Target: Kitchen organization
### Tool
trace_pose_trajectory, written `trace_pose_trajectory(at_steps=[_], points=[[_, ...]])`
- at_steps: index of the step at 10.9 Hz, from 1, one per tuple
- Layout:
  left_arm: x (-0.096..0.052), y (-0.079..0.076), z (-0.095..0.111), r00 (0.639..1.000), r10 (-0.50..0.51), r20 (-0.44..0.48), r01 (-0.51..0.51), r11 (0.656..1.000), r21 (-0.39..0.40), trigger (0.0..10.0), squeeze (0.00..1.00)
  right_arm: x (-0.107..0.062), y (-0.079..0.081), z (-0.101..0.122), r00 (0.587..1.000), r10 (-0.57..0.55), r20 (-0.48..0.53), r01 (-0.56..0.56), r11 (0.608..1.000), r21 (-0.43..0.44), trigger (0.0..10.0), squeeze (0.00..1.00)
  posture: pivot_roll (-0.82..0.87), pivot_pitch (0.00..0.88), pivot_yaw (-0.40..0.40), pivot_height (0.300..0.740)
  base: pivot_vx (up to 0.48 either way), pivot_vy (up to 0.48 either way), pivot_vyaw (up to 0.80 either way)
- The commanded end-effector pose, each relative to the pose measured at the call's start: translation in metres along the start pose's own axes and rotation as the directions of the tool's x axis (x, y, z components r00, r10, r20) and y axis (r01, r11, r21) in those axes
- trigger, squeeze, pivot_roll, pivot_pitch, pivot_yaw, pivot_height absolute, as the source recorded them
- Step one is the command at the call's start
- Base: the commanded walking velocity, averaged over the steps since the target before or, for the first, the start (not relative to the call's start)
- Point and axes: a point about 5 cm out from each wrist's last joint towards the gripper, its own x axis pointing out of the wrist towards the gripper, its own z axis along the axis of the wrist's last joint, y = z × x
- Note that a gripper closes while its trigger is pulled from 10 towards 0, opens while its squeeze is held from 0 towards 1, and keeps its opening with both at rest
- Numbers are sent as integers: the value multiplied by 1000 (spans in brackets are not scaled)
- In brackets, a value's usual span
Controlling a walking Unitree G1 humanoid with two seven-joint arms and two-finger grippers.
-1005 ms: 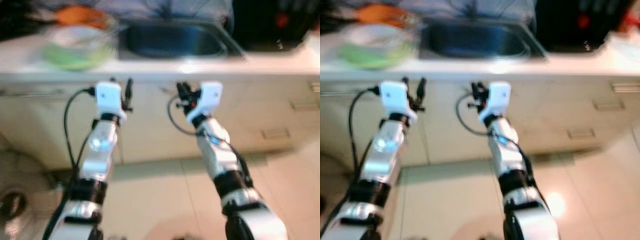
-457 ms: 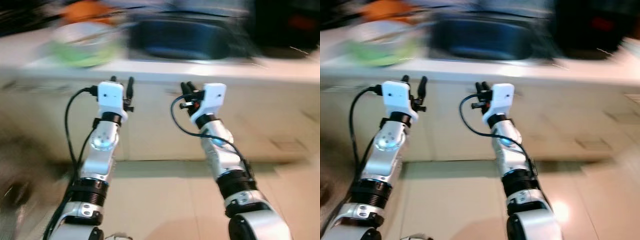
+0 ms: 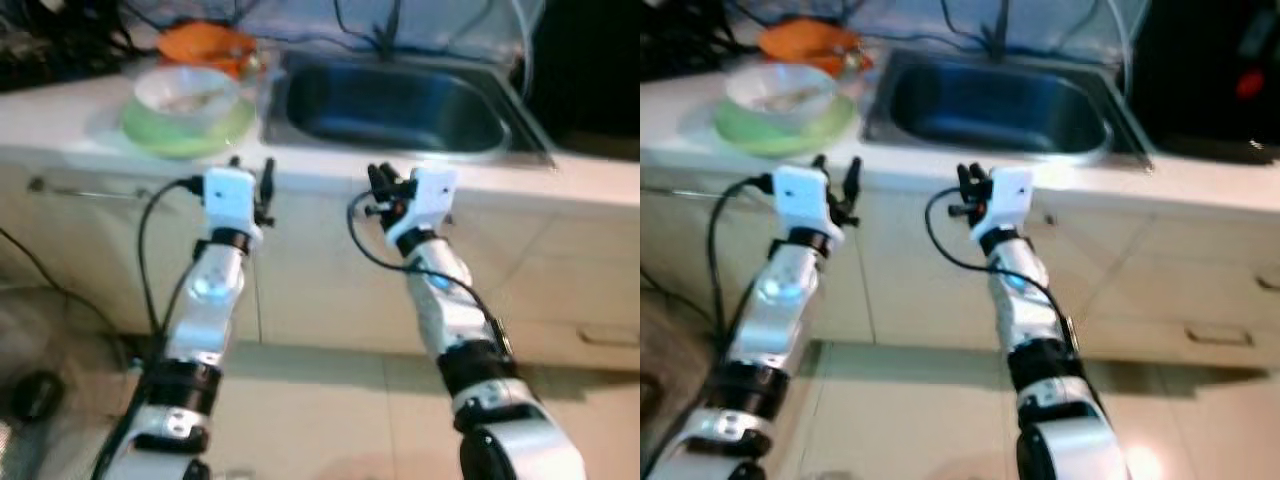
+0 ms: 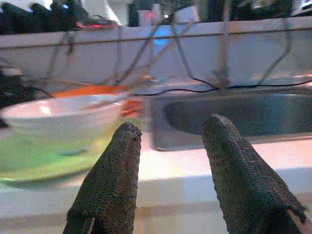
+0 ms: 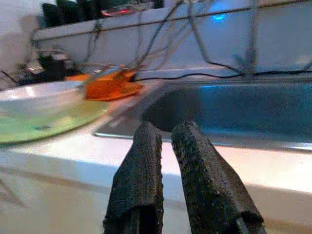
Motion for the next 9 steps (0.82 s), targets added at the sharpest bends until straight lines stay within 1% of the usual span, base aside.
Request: trace_pose_trajectory(at_steps=[1, 2, 7, 8, 9], points=[[2, 2, 4, 1000, 1, 15, -1, 1000, 6, 10000, 0, 1, 2, 1, 1000, 3, 6, -3, 1000, 15, 10000, 0, 62, 56, -71, 740, 379, 0, -800], [2, 2, 6, 1000, 0, 21, 0, 1000, 7, 10000, 0, 1, 1, 4, 1000, -2, 27, 2, 1000, 8, 10000, 0, 62, 58, -71, 740, 379, 0, 0], [3, 4, 9, 999, 4, 34, -5, 1000, 18, 10000, 0, 1, 3, 4, 1000, 2, 31, -2, 1000, 7, 10000, 0, 66, 63, -71, 740, 377, 0, 0], [3, 4, 9, 999, 5, 36, -6, 1000, 19, 10000, 0, 1, 4, 5, 999, 14, 37, -14, 1000, -13, 10000, 0, 65, 62, -71, 740, 375, 0, 538], [3, 4, 9, 999, 5, 37, -6, 1000, 19, 10000, 0, 1, 4, 5, 999, 22, 39, -21, 1000, -16, 10000, 0, 64, 64, -71, 740, 382, 0, 800]])
